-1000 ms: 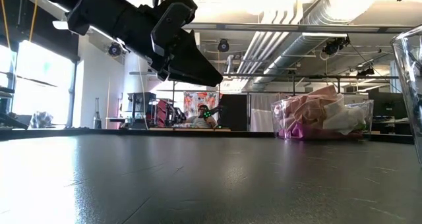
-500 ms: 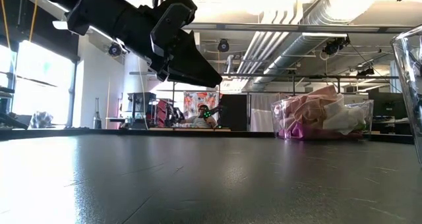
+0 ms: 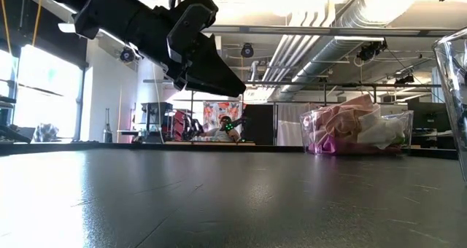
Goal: Sort towels by color in basket
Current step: Put the blue towel into the bottom transparent bin
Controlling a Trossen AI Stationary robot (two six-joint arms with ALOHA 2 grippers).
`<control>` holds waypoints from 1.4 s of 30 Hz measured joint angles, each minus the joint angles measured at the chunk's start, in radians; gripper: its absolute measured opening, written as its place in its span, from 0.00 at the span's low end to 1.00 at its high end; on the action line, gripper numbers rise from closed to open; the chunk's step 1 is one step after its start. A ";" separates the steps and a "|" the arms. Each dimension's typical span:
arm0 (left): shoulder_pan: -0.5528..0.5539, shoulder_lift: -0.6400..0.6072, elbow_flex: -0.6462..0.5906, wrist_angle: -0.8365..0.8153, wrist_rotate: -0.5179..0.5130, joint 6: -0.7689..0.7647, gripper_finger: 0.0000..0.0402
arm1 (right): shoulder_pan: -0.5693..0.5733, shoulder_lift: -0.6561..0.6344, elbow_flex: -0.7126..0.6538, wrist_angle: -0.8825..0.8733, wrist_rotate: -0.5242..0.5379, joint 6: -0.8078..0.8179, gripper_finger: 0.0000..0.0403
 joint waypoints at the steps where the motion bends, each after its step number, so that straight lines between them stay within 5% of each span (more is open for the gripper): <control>1: 0.000 0.000 0.000 0.000 0.000 0.000 0.30 | 0.003 0.002 0.019 -0.027 0.019 0.005 0.52; 8: -0.011 0.000 0.000 0.065 0.001 0.018 0.30 | 0.006 0.064 0.043 -0.057 0.053 0.011 0.52; 15: -0.072 0.000 0.031 0.398 0.124 0.310 0.30 | -0.030 0.245 0.041 -0.141 0.074 -0.041 0.52; 20: -0.084 0.056 0.258 0.236 0.135 0.512 0.27 | -0.117 0.296 0.041 -0.131 -0.002 -0.115 0.52; 26: -0.071 0.245 0.560 0.058 0.152 0.559 0.24 | -0.143 0.293 0.076 -0.090 -0.071 -0.276 0.52; 34: -0.036 0.448 0.769 0.034 0.304 0.573 0.24 | -0.052 0.263 0.106 -0.087 0.159 -0.244 0.52; 42: -0.025 0.533 0.821 0.131 0.348 0.576 0.27 | -0.005 0.265 -0.001 0.056 0.274 -0.180 0.52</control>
